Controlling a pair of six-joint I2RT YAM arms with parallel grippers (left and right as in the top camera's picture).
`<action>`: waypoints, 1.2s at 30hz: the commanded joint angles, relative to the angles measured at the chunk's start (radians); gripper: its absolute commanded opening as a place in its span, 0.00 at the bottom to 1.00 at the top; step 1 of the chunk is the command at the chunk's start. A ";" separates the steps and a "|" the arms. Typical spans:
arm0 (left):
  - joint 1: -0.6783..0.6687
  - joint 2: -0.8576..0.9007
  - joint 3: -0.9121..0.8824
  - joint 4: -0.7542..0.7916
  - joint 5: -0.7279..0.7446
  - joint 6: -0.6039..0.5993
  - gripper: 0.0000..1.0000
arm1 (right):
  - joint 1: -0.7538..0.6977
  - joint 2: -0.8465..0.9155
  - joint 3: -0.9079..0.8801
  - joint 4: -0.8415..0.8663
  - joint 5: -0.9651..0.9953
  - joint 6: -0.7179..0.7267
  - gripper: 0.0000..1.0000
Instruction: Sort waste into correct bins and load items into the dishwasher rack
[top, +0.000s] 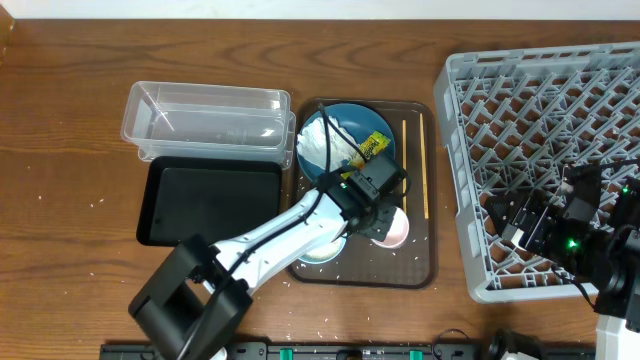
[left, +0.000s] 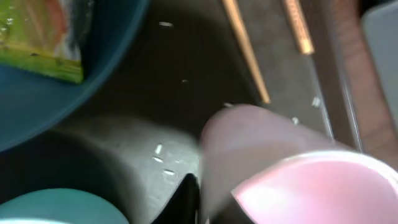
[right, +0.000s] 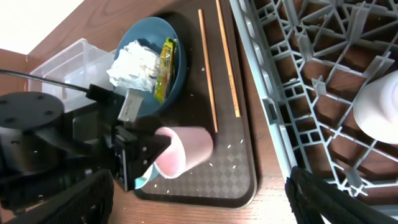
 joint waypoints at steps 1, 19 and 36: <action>0.018 -0.095 0.016 -0.002 0.104 -0.028 0.06 | -0.002 -0.001 0.010 -0.008 -0.018 -0.053 0.87; 0.613 -0.451 0.016 -0.094 1.331 0.056 0.06 | 0.199 -0.001 0.010 0.237 -0.628 -0.175 0.82; 0.603 -0.451 0.016 -0.103 1.400 0.044 0.07 | 0.752 0.067 0.010 0.673 -0.338 -0.018 0.79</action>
